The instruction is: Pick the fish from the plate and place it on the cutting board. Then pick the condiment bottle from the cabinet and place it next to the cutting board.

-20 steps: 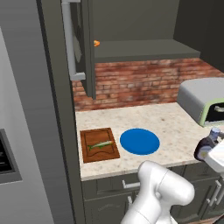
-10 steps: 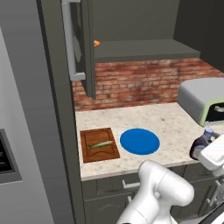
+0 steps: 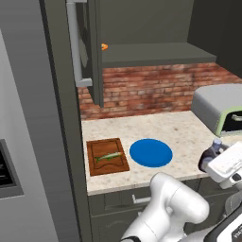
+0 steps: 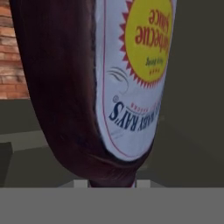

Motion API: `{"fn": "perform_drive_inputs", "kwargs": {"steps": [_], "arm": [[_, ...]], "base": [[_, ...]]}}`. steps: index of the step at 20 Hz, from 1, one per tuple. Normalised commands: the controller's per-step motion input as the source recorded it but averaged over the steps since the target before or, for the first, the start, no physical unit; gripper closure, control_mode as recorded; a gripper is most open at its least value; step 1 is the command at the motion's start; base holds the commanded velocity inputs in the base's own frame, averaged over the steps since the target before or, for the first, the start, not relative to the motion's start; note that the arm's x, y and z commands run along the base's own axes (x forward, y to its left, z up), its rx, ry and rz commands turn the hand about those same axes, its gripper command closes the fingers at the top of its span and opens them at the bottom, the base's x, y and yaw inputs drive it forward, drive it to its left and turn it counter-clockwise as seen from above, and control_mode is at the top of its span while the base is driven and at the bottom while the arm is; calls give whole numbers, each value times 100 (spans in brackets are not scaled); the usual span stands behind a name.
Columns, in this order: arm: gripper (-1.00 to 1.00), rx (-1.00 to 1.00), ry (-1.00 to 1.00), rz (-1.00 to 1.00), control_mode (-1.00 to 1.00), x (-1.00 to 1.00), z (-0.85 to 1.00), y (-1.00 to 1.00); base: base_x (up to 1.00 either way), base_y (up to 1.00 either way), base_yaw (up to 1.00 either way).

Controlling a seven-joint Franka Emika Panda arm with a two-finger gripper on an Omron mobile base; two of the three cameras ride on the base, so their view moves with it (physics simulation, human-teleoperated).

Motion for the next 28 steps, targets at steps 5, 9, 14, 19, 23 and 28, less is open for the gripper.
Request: {"fn": "perform_drive_inputs", "kwargs": {"steps": [5,9,14,19,23,28], "arm": [[100,0,0,0,-100,32,-34,0],[100,0,0,0,-100,33,-31,-1],[100,0,0,0,-100,30,-25,-10],[100,0,0,0,-100,24,-22,-13],[100,0,0,0,-100,23,-22,-15],[100,0,0,0,-100,22,-22,-13]], "base": [[0,0,0],[0,0,0],[0,0,0],[0,0,0],[0,0,0],[0,0,0]]}}
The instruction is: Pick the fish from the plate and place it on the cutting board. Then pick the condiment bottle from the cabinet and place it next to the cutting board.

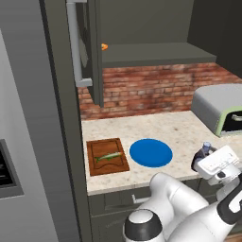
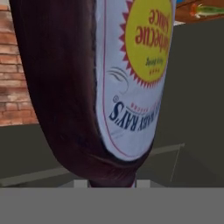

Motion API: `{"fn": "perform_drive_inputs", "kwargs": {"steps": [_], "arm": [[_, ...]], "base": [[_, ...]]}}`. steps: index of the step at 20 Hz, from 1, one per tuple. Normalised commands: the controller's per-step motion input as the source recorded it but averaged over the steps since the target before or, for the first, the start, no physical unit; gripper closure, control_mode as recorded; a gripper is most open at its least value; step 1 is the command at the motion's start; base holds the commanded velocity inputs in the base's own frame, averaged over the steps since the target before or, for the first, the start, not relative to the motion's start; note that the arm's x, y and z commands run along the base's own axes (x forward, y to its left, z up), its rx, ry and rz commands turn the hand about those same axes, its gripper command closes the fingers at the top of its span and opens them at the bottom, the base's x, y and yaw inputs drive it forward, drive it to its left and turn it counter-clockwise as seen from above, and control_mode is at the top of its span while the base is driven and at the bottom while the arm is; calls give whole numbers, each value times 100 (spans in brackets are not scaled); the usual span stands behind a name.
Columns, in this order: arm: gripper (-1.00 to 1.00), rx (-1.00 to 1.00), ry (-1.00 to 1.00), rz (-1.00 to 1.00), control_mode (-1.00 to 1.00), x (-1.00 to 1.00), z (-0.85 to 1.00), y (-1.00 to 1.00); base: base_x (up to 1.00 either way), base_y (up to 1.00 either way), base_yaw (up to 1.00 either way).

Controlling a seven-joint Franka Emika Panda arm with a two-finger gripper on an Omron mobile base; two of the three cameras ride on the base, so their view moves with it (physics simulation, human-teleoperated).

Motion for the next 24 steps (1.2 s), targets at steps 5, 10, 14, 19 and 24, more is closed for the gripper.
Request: {"fn": "perform_drive_inputs", "kwargs": {"steps": [5,10,14,19,24], "arm": [[100,0,0,0,-100,22,-24,-12],[100,0,0,0,-100,23,-25,-11],[100,0,0,0,-100,23,-25,-8],[100,0,0,0,-100,22,-26,-7],[100,0,0,0,-100,23,-27,-5]], "base": [[0,0,0],[0,0,0],[0,0,0],[0,0,0],[0,0,0]]}}
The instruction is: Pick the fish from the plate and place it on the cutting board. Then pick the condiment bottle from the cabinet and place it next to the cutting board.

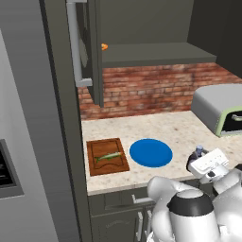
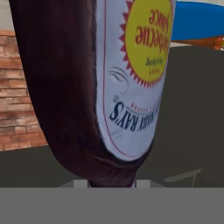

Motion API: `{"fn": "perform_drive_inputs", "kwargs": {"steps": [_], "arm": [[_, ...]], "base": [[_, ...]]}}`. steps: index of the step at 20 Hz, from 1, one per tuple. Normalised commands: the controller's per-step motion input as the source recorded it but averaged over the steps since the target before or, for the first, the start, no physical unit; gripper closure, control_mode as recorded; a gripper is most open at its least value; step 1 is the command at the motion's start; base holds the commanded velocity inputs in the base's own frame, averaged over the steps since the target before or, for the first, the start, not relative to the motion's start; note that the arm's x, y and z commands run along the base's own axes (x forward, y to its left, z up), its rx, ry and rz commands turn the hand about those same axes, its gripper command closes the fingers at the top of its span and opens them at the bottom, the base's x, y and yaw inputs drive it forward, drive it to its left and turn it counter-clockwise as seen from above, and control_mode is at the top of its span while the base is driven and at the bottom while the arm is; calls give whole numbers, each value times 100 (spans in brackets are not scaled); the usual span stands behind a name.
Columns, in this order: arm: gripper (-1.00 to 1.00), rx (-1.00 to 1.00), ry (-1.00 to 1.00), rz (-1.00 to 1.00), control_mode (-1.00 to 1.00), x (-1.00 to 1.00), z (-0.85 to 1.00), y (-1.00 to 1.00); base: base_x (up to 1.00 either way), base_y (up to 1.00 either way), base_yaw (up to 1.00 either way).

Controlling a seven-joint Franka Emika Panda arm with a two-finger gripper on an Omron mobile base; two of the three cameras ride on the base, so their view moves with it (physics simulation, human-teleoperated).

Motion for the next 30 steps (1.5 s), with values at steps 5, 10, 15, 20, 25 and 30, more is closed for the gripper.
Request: {"fn": "perform_drive_inputs", "kwargs": {"steps": [5,10,15,20,25,30], "arm": [[100,0,0,0,-100,25,-28,-4],[100,0,0,0,-100,25,-27,-4],[100,0,0,0,-100,22,-27,-4],[100,0,0,0,-100,23,-30,-5],[100,-2,0,0,-100,23,-39,-6],[100,-1,-1,0,-100,15,-34,-1]], "base": [[0,0,0],[0,0,0],[0,0,0],[0,0,0],[0,0,0],[0,0,0]]}}
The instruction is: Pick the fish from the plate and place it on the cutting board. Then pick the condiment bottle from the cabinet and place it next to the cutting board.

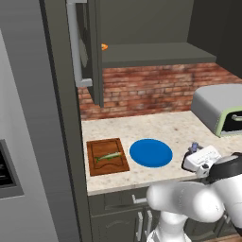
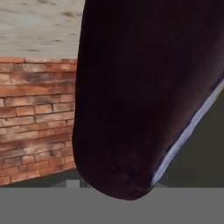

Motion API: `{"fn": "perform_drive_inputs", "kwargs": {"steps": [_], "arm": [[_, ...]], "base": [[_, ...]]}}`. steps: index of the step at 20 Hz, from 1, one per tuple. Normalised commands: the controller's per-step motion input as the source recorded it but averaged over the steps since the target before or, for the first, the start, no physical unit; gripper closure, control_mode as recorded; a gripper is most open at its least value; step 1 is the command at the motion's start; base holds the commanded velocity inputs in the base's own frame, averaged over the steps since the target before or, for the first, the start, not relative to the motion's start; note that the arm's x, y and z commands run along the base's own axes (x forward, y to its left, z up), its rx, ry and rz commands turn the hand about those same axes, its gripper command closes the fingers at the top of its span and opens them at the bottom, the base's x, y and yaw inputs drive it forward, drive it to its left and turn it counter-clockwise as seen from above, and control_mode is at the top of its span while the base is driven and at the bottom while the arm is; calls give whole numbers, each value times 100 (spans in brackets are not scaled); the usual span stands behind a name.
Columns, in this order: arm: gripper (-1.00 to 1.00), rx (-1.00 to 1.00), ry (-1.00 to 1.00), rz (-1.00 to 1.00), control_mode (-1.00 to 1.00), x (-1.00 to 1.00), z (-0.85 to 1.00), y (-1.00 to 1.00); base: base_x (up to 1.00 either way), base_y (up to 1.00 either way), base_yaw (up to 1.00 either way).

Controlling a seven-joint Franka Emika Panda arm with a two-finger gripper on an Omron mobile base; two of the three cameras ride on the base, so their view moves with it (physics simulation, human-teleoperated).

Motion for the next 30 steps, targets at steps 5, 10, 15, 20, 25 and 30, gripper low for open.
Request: {"fn": "perform_drive_inputs", "kwargs": {"steps": [5,10,15,20,25,30], "arm": [[100,0,-4,0,-100,2,-21,0],[100,0,-13,0,-100,0,-22,0],[100,0,-17,0,-100,-1,-23,5],[100,0,-16,0,-100,0,-25,10],[100,0,-13,0,-100,0,-32,19],[100,0,-8,0,-100,0,-36,27]], "base": [[0,0,0],[0,0,0],[0,0,0],[0,0,0],[0,0,0],[0,0,0]]}}
